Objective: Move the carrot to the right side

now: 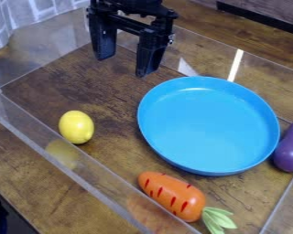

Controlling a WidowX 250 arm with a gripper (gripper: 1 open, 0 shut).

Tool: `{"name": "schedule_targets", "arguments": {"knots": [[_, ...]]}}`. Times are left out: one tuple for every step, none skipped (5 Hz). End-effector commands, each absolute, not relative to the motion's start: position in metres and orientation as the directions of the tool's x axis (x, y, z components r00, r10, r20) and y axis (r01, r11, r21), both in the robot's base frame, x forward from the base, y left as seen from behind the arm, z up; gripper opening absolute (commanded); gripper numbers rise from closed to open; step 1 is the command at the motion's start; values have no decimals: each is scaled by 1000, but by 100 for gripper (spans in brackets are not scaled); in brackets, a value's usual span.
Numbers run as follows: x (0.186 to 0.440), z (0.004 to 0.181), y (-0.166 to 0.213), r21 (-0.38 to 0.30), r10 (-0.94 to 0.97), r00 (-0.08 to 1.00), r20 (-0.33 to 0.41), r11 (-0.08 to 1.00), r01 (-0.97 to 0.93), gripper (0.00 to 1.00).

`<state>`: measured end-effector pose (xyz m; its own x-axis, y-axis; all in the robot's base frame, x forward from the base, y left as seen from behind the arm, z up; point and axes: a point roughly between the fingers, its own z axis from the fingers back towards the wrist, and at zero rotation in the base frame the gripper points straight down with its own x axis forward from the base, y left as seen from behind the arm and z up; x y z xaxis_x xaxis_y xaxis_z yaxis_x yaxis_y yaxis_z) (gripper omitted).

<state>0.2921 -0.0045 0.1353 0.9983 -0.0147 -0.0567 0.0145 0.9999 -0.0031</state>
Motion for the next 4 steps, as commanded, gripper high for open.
{"name": "schedule_targets", "arguments": {"knots": [[292,129,-8,-4,-23,998,-66,1000,23,100],[291,123,-12,-6,-32,997,-75,999,32,100],[290,116,-17,-7,-40,996,-81,999,40,100],[290,109,-21,-7,-49,995,-86,999,49,100]]}}
